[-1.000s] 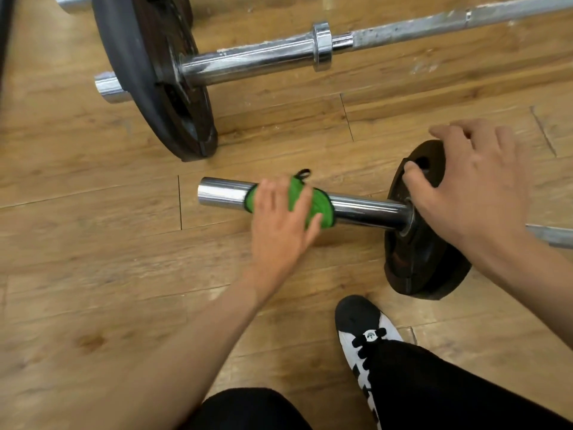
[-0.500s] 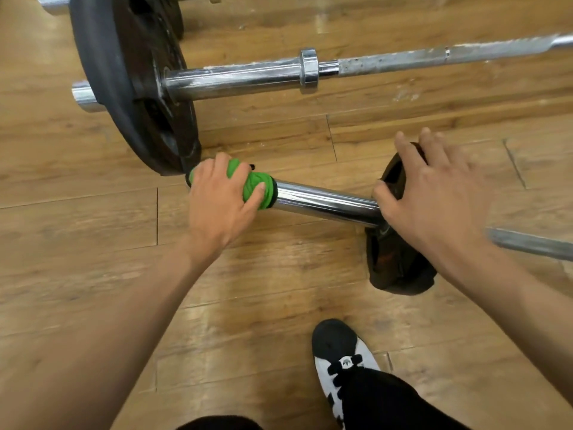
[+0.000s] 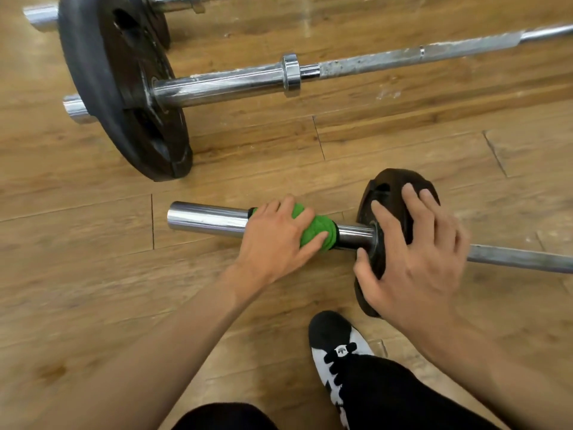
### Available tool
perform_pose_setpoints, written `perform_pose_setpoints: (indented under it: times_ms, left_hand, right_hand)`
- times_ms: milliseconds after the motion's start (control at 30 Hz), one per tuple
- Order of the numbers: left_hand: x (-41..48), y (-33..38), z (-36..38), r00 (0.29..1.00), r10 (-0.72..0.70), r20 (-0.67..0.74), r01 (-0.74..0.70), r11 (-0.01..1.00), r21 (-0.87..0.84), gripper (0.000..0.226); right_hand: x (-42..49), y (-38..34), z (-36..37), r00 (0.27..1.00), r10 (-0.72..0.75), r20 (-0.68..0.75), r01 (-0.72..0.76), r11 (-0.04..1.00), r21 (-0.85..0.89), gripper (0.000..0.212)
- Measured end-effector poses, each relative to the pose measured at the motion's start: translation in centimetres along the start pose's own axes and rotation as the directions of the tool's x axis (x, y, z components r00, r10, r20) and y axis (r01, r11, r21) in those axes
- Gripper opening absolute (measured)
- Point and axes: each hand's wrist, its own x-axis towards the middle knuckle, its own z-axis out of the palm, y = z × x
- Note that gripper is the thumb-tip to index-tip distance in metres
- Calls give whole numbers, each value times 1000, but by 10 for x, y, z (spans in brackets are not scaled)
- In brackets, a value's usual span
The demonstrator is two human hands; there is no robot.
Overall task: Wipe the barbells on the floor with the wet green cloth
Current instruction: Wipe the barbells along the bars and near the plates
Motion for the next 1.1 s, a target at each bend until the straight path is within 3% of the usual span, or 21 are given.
perform_pose_setpoints:
  times_ms: [100,167,233,333,633,700,833,967,1100]
  left_hand:
    - [-17,-20,-5,999,-49,8,49,999,-9,52]
    - [-30,-37,-7,998,-65,8,65,998,7,52]
    - [-43,-53,-10,996,-88,-3,88,996,15,51]
    - [-61,-72,-12,993,-119,-6,119,993,16,52]
    - [-79,-83,-17,932,-363,-1,363,932,21,58]
    - [-72,-60,-16,953,-303,15,303,953,-10,63]
    - [-43,11,-11,999,-43,12,43,996,-79,67]
    - [-13,70,-5,974,227,24,-223,969,-109,53]
    - [-14,67,-1,968,250,-33,-252,954,-161,44]
  right_hand:
    - [-9,8,-8,1000,-29,-6,29,1000,3,53]
    - [5,20,-15,999,48,12,-49,994,98,56]
    - [19,26,-20,988,114,108,-130,979,159,61]
    - [15,16,-22,960,71,270,-109,986,129,69]
    - [-4,-3,-27,957,103,272,-122,991,55,80]
    - [0,-7,-25,960,136,247,-156,986,63,77]
    - [1,-12,-23,957,134,257,-145,989,26,77]
    - [-1,-10,-23,964,129,234,-136,991,13,71]
    - [0,-7,-22,972,120,204,-129,991,32,67]
